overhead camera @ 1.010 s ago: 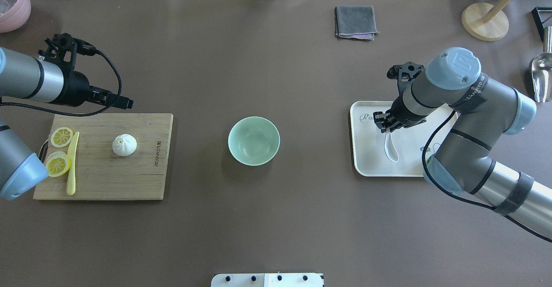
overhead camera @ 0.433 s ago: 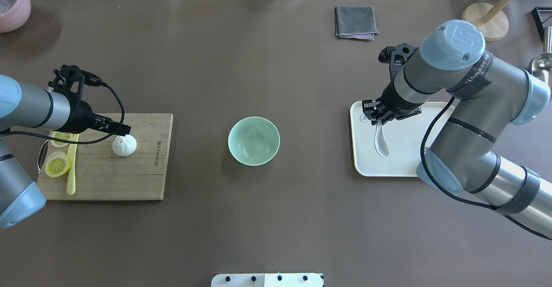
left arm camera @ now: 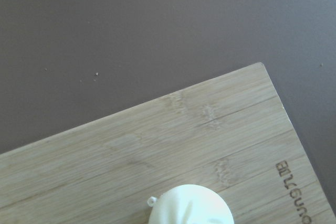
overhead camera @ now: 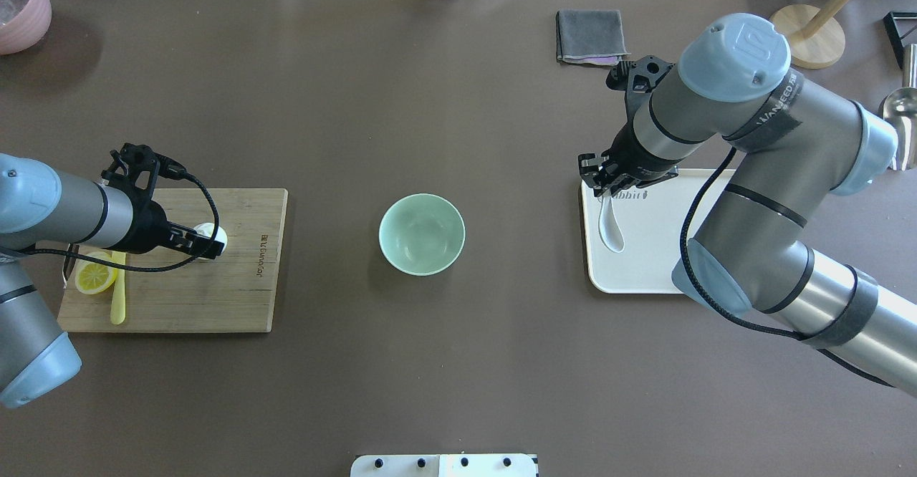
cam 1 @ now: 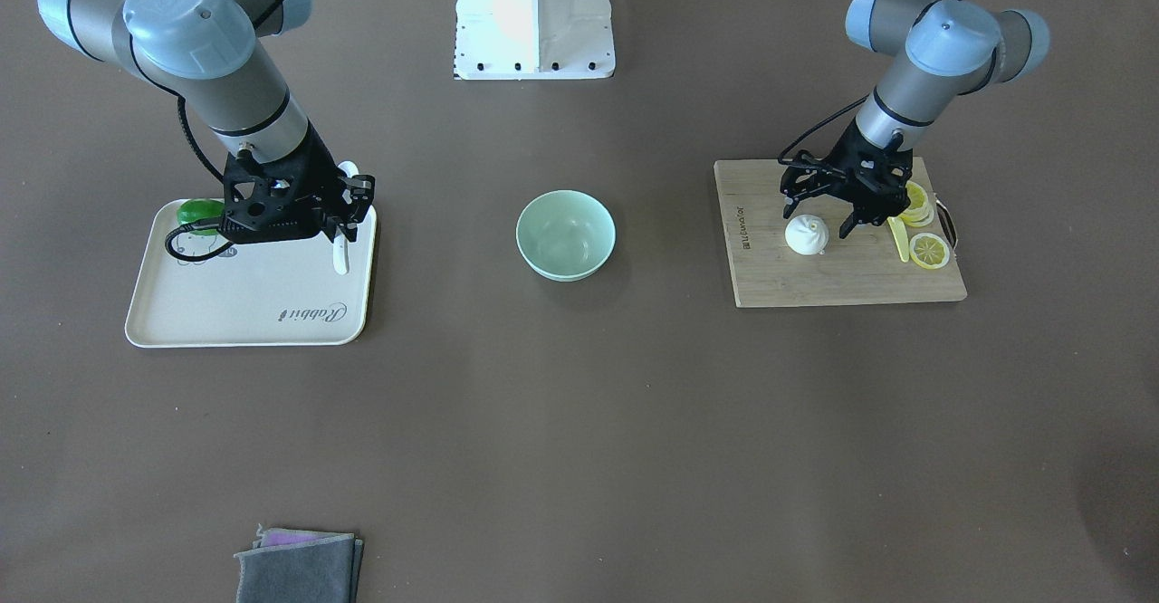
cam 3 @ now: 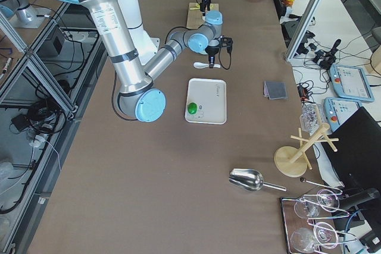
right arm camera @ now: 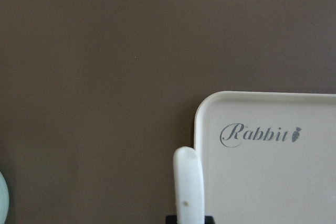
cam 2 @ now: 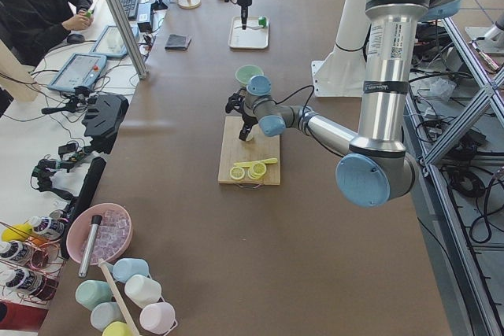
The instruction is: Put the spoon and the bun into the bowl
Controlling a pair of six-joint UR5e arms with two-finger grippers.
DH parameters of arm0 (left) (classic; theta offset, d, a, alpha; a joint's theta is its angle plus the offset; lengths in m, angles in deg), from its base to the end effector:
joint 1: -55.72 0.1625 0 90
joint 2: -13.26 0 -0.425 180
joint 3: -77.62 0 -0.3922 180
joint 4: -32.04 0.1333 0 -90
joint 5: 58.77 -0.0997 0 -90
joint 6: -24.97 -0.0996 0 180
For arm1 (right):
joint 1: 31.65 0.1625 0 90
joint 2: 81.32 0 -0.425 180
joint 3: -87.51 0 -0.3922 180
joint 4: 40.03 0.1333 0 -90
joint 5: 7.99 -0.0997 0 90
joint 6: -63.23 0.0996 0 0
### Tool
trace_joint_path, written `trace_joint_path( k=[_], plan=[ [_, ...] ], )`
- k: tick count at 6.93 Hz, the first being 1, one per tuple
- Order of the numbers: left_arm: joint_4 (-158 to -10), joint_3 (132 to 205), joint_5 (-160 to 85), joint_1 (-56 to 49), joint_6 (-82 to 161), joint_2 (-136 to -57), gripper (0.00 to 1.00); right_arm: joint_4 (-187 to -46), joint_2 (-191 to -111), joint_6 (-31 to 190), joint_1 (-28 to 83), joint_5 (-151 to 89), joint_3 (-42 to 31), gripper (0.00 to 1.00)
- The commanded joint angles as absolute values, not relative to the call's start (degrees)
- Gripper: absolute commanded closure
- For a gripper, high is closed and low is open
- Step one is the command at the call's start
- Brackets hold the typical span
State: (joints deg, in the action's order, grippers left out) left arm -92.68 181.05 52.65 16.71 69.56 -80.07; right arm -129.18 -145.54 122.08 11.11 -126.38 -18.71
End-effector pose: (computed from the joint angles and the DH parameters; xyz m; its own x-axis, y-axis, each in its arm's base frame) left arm 0.3546 -0.4120 0.4534 0.5989 0.3680 -0.7112 -0.0891 0.9133 0.3975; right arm -0.3888 -0.4766 0.2792 0.6468 -0.0217 0.7623 -0.0295 0.9981 0.0535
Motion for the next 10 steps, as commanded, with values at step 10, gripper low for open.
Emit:
trace_joint_path(
  k=[10],
  plan=[
    [-92.24, 185.9, 54.44, 14.5, 71.11, -85.62, 1.0, -116.25, -124.57, 142.59, -1.05, -114.09, 2.14, 1.0]
  ],
)
